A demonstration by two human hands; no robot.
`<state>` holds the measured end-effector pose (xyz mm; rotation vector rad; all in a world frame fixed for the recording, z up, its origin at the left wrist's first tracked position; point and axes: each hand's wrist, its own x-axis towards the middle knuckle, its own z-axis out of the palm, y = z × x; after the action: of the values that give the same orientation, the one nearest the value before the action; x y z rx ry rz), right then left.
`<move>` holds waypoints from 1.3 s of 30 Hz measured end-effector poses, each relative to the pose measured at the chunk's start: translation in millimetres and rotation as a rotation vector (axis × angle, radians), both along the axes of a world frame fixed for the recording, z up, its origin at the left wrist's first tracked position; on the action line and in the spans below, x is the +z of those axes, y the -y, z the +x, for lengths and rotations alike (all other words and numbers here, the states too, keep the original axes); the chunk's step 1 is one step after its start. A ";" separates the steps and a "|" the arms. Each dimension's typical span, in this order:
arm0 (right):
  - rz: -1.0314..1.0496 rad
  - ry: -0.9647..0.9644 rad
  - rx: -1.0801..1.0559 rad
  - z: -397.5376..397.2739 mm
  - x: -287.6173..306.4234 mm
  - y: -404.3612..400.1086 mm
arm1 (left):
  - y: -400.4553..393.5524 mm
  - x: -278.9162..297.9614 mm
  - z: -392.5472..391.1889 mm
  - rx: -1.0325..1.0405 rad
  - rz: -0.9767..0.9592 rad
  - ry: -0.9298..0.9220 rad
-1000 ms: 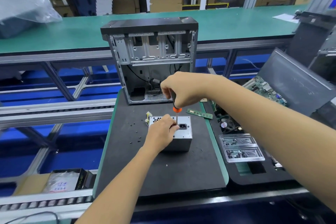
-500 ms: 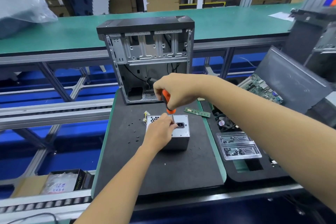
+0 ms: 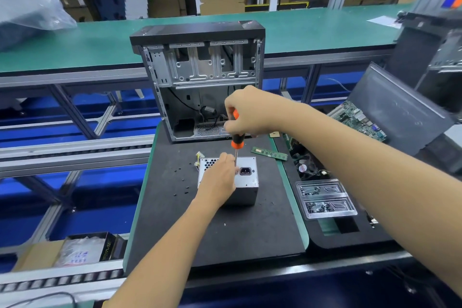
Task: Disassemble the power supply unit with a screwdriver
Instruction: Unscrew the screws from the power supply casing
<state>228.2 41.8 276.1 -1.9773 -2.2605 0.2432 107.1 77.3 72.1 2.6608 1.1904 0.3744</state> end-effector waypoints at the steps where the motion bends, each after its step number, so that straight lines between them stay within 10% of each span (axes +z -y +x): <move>1: 0.022 -0.027 -0.014 2.7 1.7 0.0 | -1.1 0.4 -0.5 0.054 -0.070 0.089; 9: 0.122 -0.342 -0.130 13.0 -1.1 -13.4 | -22.0 19.0 -27.5 0.275 -0.359 0.686; 25: -0.131 -0.675 -0.209 9.1 -33.7 -46.3 | -52.1 14.8 -81.3 0.399 -0.341 0.673; 31: -0.546 -0.153 -0.060 -26.6 -85.6 -47.0 | -74.2 9.3 -99.6 0.532 -0.380 0.680; 39: -0.469 -0.162 -0.100 -47.0 -116.9 -78.5 | -84.7 -48.7 -110.6 0.612 -0.443 0.427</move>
<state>181.2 120.4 159.3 -2.1699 -2.1361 0.9622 -3.5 161.9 23.4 1.6989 1.6701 0.6405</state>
